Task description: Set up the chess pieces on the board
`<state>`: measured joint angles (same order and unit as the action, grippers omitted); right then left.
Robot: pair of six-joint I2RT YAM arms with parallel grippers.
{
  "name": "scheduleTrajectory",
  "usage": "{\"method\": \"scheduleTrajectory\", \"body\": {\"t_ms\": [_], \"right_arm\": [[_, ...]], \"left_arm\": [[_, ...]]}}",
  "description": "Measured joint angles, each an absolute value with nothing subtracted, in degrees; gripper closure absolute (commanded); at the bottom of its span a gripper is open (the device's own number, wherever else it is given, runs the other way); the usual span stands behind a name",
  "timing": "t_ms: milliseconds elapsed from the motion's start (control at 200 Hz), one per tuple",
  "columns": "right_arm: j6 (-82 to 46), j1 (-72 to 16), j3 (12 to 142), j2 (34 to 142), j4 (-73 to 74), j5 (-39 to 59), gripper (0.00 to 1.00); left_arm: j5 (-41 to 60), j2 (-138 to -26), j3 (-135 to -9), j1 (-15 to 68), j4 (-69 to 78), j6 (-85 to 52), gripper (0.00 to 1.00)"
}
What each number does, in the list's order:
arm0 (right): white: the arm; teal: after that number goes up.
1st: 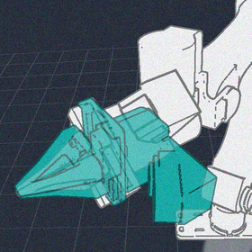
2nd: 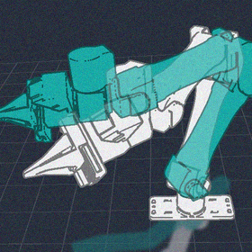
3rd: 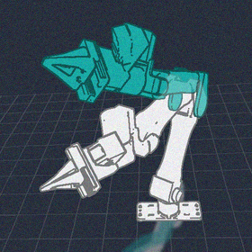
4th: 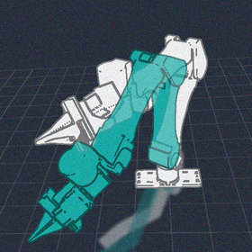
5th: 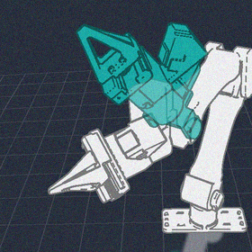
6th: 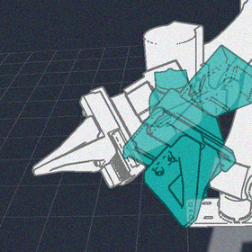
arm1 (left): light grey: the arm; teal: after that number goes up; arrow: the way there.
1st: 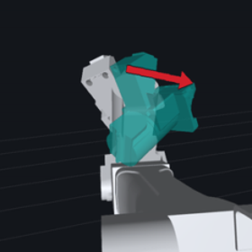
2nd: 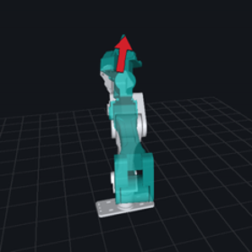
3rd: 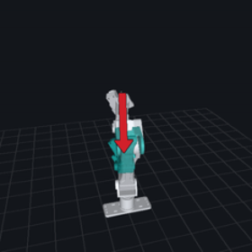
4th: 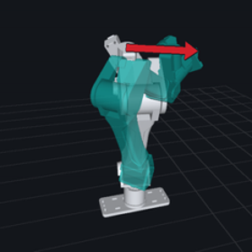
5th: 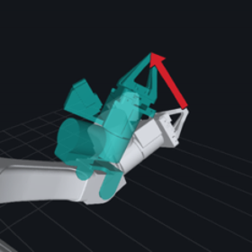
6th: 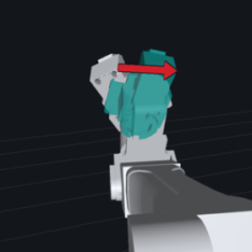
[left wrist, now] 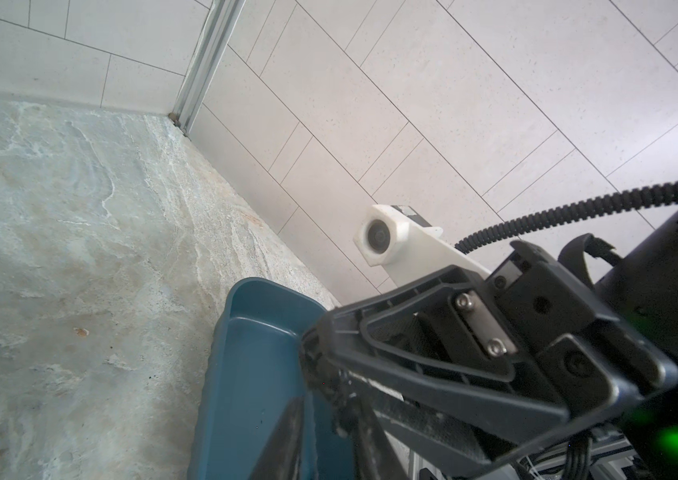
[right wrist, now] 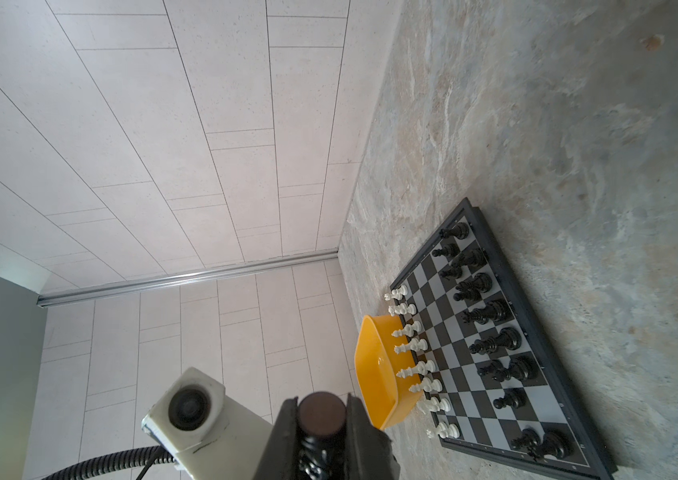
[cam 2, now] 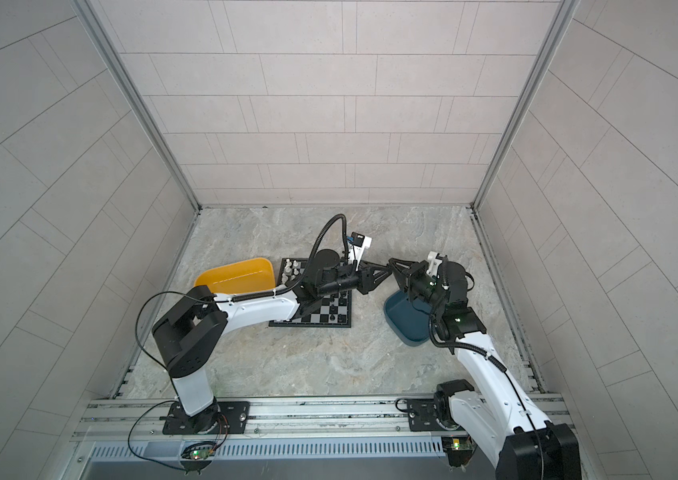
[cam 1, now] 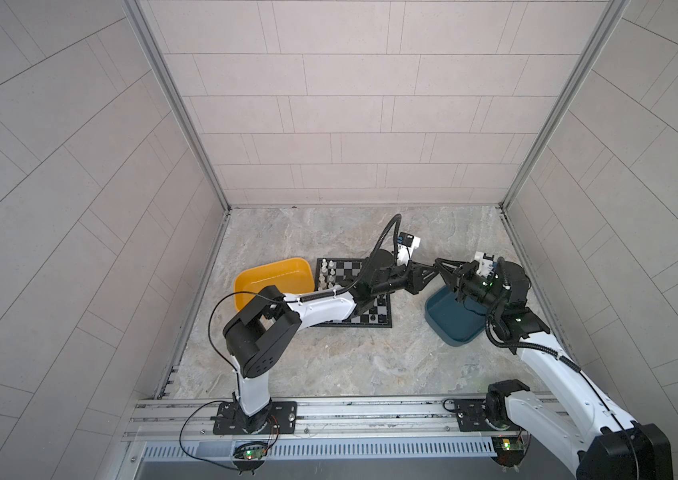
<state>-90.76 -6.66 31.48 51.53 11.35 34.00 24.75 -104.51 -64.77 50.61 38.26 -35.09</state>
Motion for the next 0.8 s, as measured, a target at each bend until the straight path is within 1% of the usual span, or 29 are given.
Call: {"method": "scheduleTrajectory", "body": {"t_ms": [135,310,520,650,716,751,801], "right_arm": [[-90.87,-6.87,31.46,51.31,11.33,34.06,0.98],[-91.00,-7.14,31.40,51.20,11.35,34.04,0.98],[-91.11,-7.46,31.40,51.09,11.35,34.02,0.98],[-91.11,-7.75,31.40,51.09,11.35,33.89,0.97],[-91.07,-7.77,31.40,51.03,11.20,33.71,0.91],[-90.89,-7.79,31.38,51.00,10.96,33.63,0.87],[-90.19,-7.86,31.38,50.98,10.46,33.58,0.75]], "left_arm": [[24.03,-103.68,-64.14,50.61,38.24,-35.05,0.73],[23.92,-102.91,-64.14,50.61,38.35,-35.24,0.69],[23.73,-102.85,-64.14,50.61,38.24,-35.51,0.79],[23.27,-102.85,-64.14,50.61,37.93,-36.07,0.89],[22.87,-102.85,-64.16,50.48,37.54,-36.60,1.00],[22.68,-102.80,-64.27,50.48,37.08,-36.56,1.00],[22.37,-102.72,-64.86,50.37,35.27,-37.58,1.00]]}}
